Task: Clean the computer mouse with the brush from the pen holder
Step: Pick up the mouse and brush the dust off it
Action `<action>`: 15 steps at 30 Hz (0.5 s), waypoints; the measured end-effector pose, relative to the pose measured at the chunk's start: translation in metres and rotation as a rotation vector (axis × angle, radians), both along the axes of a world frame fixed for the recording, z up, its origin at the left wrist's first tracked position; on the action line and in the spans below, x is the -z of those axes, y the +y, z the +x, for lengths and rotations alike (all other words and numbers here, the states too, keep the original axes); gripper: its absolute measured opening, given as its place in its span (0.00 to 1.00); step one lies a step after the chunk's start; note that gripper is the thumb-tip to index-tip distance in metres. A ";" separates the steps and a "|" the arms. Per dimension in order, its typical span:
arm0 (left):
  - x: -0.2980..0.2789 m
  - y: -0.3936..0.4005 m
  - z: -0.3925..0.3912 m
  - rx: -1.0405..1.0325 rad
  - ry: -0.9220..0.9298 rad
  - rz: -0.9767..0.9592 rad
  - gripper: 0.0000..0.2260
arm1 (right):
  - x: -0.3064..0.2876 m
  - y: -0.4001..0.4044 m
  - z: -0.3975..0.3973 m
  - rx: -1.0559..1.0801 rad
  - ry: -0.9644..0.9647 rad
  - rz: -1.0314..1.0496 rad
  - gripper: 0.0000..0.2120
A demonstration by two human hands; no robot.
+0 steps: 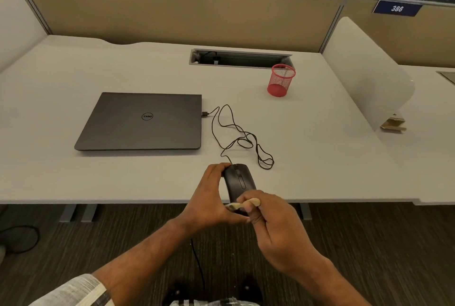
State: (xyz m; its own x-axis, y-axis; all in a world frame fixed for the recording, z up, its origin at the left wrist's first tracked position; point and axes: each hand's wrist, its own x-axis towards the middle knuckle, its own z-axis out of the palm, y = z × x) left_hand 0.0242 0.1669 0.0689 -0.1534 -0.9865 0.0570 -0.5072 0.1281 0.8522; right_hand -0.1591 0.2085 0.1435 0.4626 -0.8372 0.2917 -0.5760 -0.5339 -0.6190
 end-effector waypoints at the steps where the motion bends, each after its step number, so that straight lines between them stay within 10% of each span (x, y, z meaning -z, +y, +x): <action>1: 0.000 -0.001 0.001 -0.001 -0.004 0.003 0.49 | -0.001 -0.002 -0.001 0.015 -0.051 -0.021 0.16; 15: -0.001 -0.006 0.006 -0.003 -0.020 -0.025 0.48 | -0.003 -0.001 -0.002 0.053 -0.023 -0.050 0.17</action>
